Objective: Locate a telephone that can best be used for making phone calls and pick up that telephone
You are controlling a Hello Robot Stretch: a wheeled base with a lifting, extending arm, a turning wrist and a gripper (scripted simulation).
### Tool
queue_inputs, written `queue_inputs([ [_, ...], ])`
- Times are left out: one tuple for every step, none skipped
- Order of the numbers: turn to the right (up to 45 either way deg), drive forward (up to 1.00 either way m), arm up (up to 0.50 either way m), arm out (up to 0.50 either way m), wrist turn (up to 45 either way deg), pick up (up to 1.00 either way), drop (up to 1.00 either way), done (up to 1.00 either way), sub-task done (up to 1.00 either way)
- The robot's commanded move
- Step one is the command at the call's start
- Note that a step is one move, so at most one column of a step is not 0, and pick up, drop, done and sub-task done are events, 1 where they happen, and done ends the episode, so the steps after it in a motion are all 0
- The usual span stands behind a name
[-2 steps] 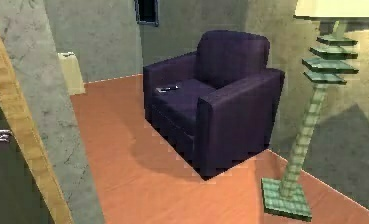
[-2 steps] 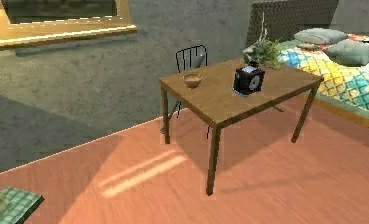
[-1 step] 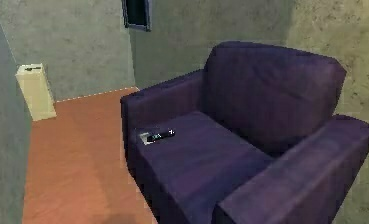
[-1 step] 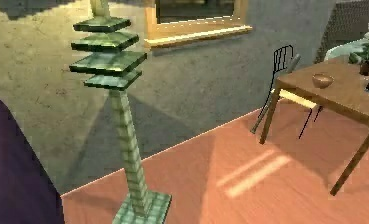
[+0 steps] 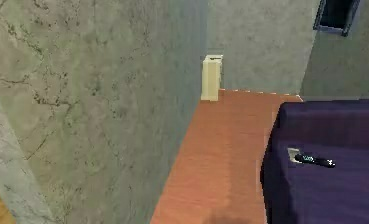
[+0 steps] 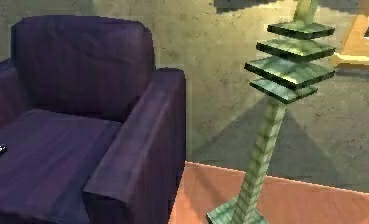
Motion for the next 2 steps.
queue_inputs([
  [-45.0,0.0,0.0,0.0,0.0,0.0,0.0,0.0,0.0],
  [-9.0,0.0,0.0,0.0,0.0,0.0,0.0,0.0,0.0],
])
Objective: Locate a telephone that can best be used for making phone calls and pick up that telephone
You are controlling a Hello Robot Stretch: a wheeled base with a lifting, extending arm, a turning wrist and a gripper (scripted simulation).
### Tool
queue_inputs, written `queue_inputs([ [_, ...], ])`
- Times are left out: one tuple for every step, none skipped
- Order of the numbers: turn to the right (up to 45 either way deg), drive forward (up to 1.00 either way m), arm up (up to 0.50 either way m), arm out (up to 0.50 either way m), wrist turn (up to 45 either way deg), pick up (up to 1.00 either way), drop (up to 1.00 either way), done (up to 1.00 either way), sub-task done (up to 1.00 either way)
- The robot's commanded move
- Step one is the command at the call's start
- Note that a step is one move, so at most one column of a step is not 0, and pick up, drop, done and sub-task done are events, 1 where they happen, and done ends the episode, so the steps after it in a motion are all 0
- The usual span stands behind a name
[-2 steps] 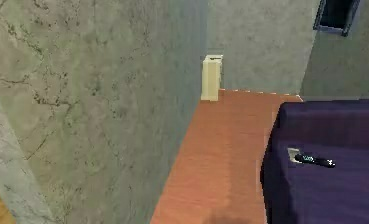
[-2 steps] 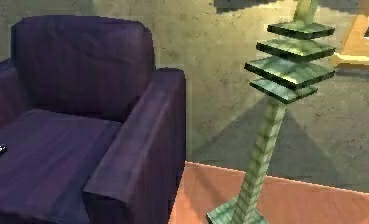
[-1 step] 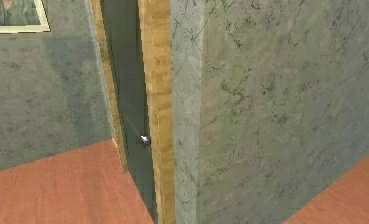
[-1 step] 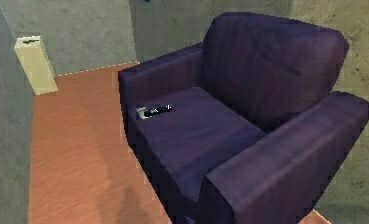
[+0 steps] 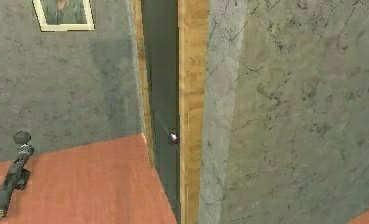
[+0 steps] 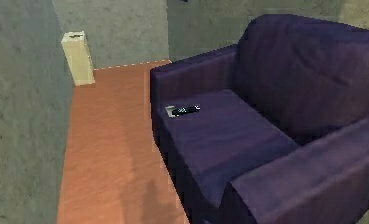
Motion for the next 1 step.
queue_inputs([
  [-3.0,0.0,0.0,0.0,0.0,0.0,0.0,0.0,0.0],
])
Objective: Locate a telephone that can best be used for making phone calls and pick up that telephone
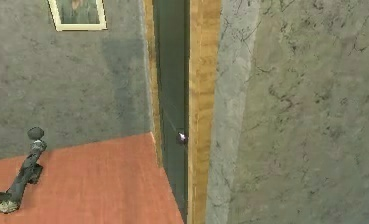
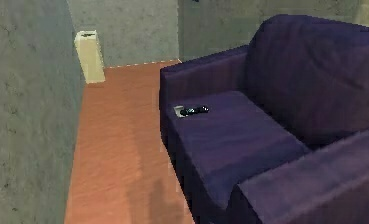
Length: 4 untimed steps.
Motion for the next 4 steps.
queue_inputs([
  [45.0,0.0,0.0,0.0,0.0,0.0,0.0,0.0,0.0],
  [24.0,0.0,0.0,0.0,0.0,0.0,0.0,0.0,0.0],
  [0.0,1.0,0.0,0.0,0.0,0.0,0.0,0.0,0.0],
  [3.0,0.0,0.0,0.0,0.0,0.0,0.0,0.0,0.0],
])
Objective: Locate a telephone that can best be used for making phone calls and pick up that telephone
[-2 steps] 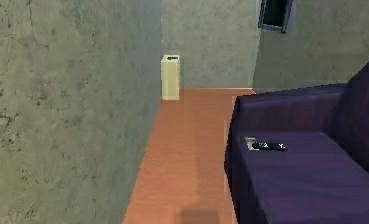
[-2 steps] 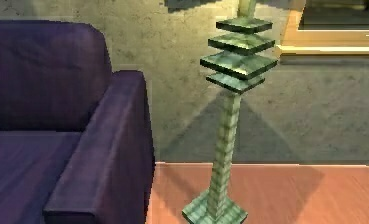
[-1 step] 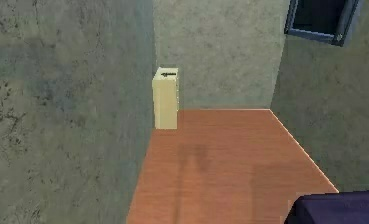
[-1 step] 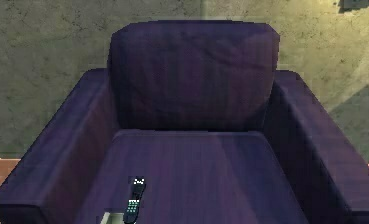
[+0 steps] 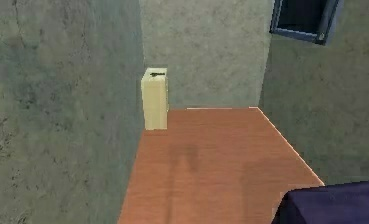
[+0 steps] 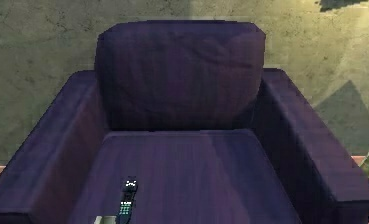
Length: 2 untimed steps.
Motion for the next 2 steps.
queue_inputs([
  [0.0,0.55,0.0,0.0,0.0,0.0,0.0,0.0,0.0],
  [18.0,0.0,0.0,0.0,0.0,0.0,0.0,0.0,0.0],
])
